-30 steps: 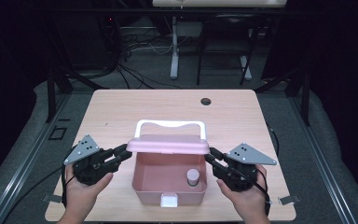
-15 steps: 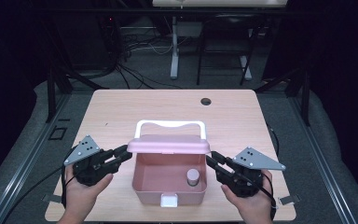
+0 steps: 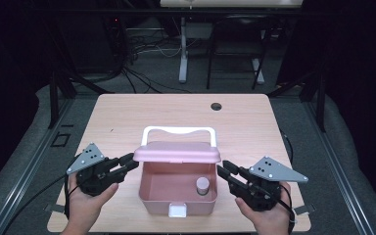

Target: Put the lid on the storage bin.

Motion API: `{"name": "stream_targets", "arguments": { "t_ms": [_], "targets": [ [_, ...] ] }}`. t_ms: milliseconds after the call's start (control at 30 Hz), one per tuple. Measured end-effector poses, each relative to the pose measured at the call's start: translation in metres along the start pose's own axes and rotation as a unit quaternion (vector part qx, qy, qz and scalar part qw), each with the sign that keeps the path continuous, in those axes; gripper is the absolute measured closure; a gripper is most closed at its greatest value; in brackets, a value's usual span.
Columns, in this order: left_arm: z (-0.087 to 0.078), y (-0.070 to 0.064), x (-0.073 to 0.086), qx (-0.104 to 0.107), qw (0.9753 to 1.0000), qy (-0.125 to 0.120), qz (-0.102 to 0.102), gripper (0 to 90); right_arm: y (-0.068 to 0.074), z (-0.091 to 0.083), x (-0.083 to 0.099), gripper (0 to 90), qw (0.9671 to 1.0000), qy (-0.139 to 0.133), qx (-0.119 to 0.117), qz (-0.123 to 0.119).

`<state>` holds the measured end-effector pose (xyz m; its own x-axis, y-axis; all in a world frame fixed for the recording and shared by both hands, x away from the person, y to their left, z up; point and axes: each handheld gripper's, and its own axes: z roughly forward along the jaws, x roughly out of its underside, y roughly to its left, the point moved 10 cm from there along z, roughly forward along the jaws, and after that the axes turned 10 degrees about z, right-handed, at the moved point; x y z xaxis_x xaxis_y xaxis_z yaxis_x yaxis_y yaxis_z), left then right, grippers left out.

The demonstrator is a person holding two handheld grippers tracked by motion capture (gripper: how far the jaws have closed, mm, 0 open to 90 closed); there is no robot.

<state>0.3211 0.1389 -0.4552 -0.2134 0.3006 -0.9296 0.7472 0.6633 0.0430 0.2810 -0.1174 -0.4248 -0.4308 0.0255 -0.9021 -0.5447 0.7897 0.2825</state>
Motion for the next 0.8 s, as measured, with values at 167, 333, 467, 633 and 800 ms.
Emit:
{"name": "stream_targets", "arguments": {
  "t_ms": [167,333,467,633,800],
  "targets": [
    [0.0,-0.003,0.003,0.0,1.0,-0.003,-0.006,71.9,0.001,-0.005,-0.003,72.9,1.0,-0.004,0.0,-0.003],
    [-0.001,-0.005,0.008,-0.001,1.0,0.002,-0.001,71.4,0.002,-0.006,-0.004,72.5,1.0,-0.008,-0.001,-0.002],
    [-0.002,-0.007,0.012,0.001,1.0,0.006,0.004,70.9,0.001,-0.006,-0.004,72.3,1.0,-0.008,-0.001,-0.001],
    [-0.003,-0.01,0.017,0.005,1.0,0.008,0.002,70.5,-0.001,-0.004,-0.003,72.2,1.0,-0.005,0.0,0.003],
    [-0.003,-0.013,0.02,0.007,0.9999,0.007,-0.001,69.7,-0.003,-0.001,0.0,72.1,1.0,-0.002,0.002,0.006]
  ]
}}
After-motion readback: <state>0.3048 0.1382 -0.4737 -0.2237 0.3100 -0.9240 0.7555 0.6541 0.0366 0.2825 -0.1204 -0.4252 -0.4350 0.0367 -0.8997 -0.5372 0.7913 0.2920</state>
